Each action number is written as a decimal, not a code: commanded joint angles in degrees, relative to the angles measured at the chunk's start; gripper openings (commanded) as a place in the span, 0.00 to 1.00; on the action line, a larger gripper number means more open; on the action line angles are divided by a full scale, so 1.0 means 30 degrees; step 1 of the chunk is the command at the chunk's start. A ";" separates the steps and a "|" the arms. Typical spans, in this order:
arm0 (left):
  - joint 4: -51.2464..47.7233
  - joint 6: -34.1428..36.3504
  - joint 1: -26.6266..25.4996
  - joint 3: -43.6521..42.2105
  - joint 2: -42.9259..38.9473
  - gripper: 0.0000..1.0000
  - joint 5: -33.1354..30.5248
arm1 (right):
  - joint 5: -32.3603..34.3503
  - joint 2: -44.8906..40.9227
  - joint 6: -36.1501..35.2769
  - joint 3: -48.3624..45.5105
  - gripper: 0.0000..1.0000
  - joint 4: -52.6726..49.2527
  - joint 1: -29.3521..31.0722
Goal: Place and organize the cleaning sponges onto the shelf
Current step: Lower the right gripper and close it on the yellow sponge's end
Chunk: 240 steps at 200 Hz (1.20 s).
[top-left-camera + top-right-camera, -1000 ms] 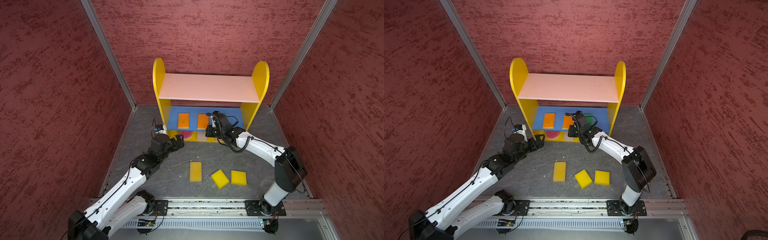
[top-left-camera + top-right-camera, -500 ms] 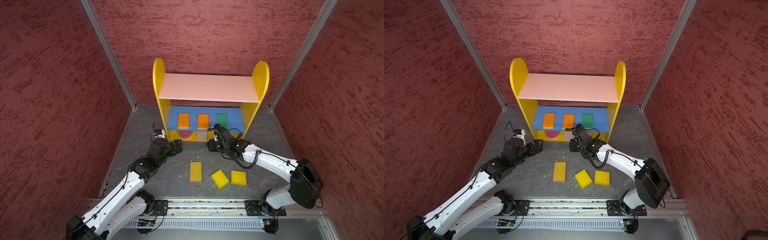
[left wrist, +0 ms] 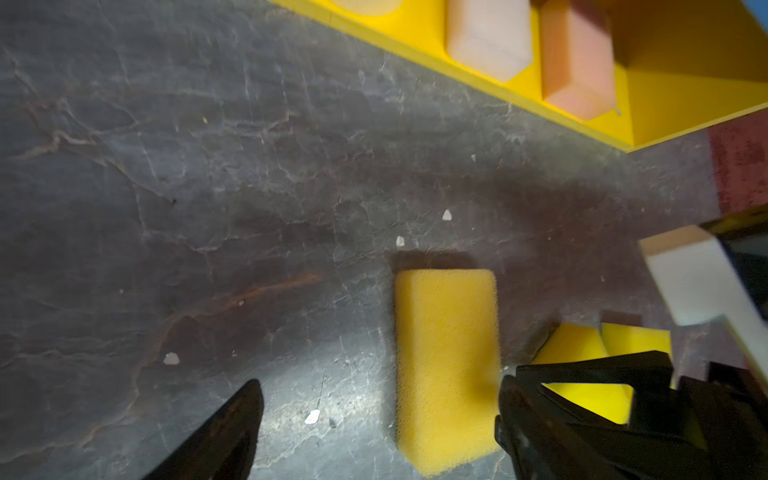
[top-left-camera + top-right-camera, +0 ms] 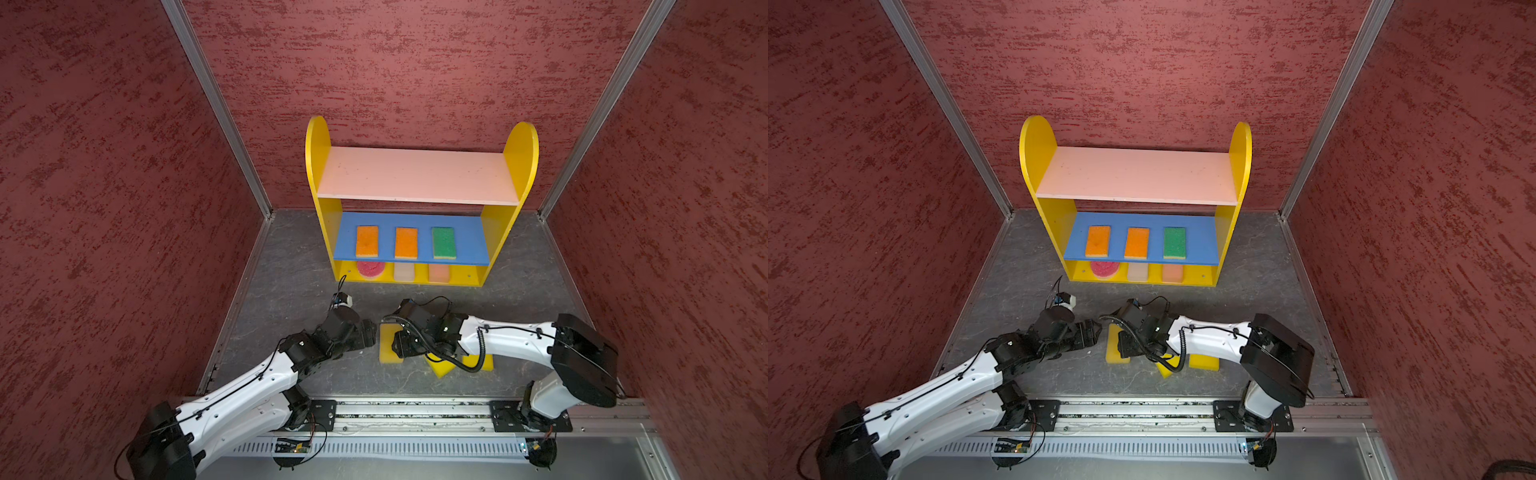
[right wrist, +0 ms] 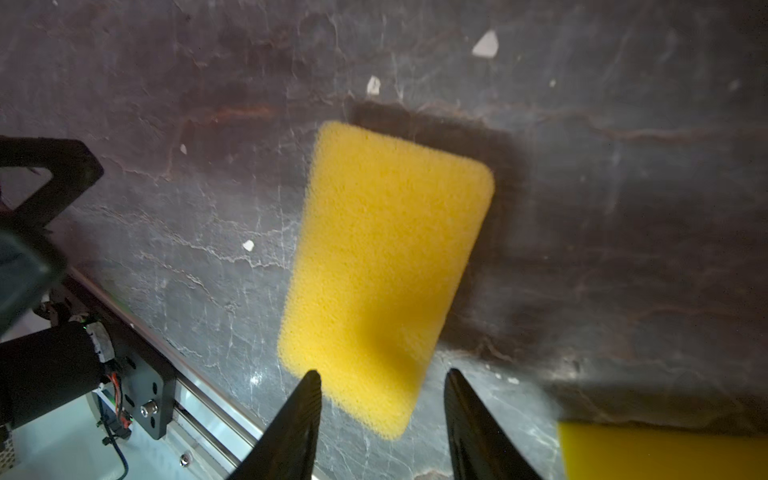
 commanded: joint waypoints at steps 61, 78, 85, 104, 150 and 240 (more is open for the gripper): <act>0.2522 0.0213 -0.0207 -0.0116 0.2520 0.90 0.0410 | -0.0381 0.0792 0.1756 -0.0747 0.22 0.2307 0.0046; 0.2448 0.0621 -0.0011 0.0240 0.2472 0.90 0.0373 | -0.0496 0.1045 0.1728 -0.0546 0.15 0.2393 0.0046; 0.2419 0.0755 0.0104 0.0366 0.2446 0.90 0.0429 | -0.0531 0.1124 0.1646 -0.0388 0.13 0.2259 0.0046; 0.2126 0.1389 0.0721 0.0672 0.2253 0.91 0.0611 | -0.0423 0.1150 0.1294 0.0127 0.05 0.1670 0.0039; 0.0582 0.3226 0.3362 0.1891 0.0013 0.92 0.0995 | 0.0261 0.1005 -0.0297 0.2268 0.00 -0.0863 -0.0005; -0.0286 0.3052 0.4437 0.1425 -0.1806 0.96 0.1663 | -0.0028 0.0544 -0.1023 0.2683 0.00 -0.0781 -0.0950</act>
